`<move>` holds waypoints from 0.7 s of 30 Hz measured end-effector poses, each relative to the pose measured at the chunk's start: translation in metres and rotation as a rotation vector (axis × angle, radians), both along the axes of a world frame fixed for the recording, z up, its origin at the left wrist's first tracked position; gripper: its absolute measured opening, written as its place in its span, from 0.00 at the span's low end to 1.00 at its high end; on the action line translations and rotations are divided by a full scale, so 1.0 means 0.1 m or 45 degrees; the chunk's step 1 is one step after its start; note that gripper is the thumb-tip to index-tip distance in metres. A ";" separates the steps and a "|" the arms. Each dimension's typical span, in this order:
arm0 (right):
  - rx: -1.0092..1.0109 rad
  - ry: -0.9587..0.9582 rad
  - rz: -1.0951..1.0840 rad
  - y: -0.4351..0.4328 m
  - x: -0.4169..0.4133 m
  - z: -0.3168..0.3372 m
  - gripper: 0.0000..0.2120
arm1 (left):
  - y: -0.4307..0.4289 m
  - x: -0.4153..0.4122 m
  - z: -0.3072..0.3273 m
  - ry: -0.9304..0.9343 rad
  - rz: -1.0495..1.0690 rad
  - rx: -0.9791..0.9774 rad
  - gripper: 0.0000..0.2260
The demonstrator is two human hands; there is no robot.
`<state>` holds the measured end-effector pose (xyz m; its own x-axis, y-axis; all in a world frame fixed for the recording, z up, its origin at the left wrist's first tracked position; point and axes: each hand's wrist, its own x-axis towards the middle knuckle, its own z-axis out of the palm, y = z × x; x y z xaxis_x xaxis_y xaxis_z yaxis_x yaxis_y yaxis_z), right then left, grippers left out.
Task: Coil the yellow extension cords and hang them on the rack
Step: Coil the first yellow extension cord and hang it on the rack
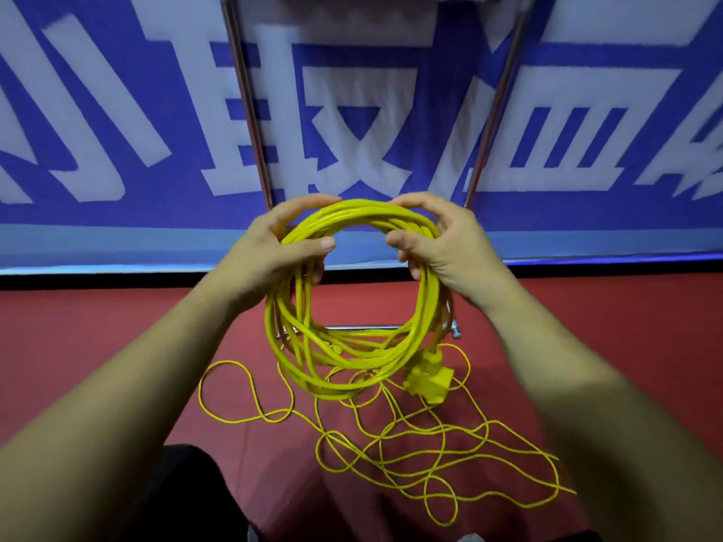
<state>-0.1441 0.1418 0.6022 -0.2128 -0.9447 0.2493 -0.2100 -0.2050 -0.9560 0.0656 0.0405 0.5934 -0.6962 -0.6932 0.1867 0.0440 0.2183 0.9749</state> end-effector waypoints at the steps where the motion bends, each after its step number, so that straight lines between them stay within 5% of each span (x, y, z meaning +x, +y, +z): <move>1: -0.042 0.018 -0.025 -0.05 -0.01 0.11 0.14 | -0.04 -0.02 0.11 0.021 0.002 -0.010 0.20; 12: -0.372 0.248 -0.073 -0.78 -0.14 1.15 0.08 | -0.67 -0.06 1.34 -0.021 0.027 -0.340 0.21; 21: -0.488 0.279 -0.079 -1.76 -0.14 1.39 0.09 | -1.63 -0.04 1.70 -0.147 0.111 -0.550 0.20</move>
